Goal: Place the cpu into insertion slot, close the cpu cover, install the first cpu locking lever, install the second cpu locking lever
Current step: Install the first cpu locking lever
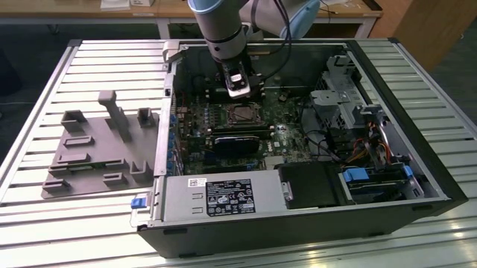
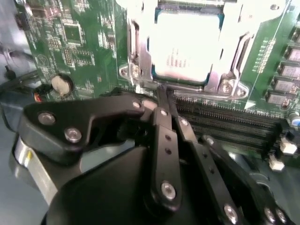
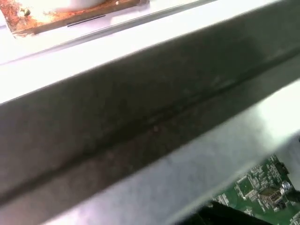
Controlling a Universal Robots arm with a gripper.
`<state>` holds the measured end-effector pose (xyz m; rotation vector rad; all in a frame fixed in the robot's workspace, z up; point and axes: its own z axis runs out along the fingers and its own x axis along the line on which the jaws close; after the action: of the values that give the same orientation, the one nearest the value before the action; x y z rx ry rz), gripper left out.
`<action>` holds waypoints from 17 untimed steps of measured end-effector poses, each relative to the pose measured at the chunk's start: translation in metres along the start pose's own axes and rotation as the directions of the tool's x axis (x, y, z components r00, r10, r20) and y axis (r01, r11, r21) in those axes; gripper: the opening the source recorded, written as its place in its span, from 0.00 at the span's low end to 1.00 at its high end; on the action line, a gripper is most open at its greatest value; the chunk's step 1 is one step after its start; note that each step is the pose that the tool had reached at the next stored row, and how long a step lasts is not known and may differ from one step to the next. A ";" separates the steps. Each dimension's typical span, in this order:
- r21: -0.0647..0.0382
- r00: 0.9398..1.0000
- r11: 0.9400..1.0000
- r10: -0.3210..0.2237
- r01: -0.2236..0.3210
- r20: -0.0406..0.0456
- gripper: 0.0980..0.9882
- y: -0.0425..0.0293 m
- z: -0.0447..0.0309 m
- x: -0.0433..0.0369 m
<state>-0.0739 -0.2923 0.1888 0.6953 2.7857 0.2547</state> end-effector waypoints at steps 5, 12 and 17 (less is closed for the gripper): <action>0.001 1.000 1.000 0.000 0.000 0.000 0.00 -0.0001 -0.0002 -0.0003; 0.001 1.000 1.000 0.000 0.000 0.000 0.00 0.0012 -0.0054 -0.0015; 0.001 1.000 1.000 0.000 0.000 0.000 0.00 0.0027 -0.0116 -0.0028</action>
<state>-0.0737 -0.2926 0.2011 0.6953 2.7864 0.2536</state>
